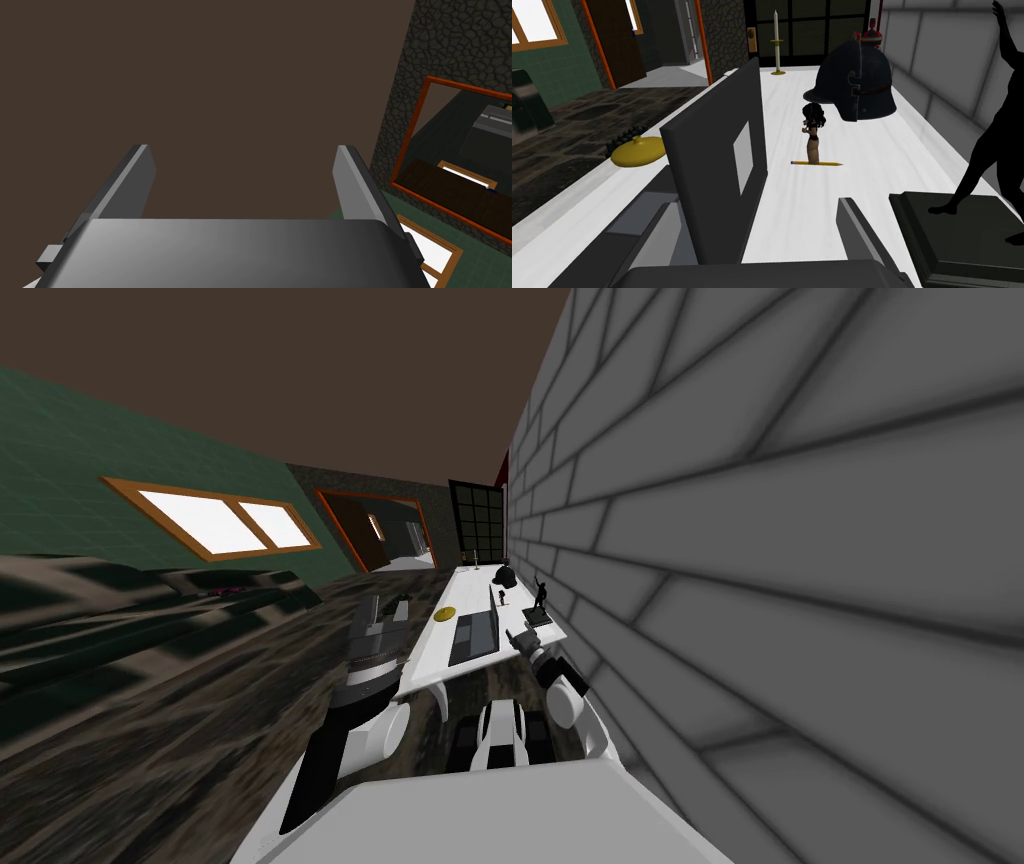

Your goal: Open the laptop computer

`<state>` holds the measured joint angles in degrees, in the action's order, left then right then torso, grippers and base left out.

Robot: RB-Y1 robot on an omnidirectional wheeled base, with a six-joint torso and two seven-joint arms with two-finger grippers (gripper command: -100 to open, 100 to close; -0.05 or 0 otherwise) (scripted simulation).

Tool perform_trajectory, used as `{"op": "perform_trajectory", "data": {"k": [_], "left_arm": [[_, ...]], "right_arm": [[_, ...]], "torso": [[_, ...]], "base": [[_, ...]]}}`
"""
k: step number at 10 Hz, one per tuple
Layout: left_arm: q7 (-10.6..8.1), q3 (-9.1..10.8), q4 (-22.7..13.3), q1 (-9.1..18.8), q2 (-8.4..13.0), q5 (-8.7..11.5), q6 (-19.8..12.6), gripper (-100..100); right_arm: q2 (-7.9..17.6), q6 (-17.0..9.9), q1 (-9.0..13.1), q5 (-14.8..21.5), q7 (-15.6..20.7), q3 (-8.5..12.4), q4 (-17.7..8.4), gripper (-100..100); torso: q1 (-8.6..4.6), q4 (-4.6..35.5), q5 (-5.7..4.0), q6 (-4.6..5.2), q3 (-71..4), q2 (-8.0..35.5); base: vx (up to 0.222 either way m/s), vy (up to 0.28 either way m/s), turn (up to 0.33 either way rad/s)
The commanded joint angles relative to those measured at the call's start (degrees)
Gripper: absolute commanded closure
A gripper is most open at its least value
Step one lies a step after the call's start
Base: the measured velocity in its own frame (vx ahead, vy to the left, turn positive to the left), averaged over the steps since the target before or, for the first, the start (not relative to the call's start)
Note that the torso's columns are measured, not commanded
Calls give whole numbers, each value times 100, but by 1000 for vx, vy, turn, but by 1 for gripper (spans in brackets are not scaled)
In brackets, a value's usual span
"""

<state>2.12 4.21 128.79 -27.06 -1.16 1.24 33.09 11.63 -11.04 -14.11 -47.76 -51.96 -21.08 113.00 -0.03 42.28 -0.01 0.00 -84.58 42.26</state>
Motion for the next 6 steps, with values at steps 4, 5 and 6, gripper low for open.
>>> {"op": "perform_trajectory", "data": {"k": [4, 5, 6], "left_arm": [[0, 0, 0, 0, 0, 0, 0, 0], [0, 0, 0, 0, 0, 0, 0, 0], [0, 0, 0, 0, 0, 0, 0, 0]], "right_arm": [[-268, -232, 180, -693, -851, -118, -456, -100], [-268, -232, 180, -693, -882, -118, -456, -100], [-372, -273, 208, -819, -1041, -140, -542, -100]], "torso": [[1, 0, 0, 0, 0, 1], [3, 0, 1, 0, 1, 2], [7, 2, 2, 2, 3, 6]], "base": [[33, -46, 90], [19, -36, 20], [13, -27, 40]]}}
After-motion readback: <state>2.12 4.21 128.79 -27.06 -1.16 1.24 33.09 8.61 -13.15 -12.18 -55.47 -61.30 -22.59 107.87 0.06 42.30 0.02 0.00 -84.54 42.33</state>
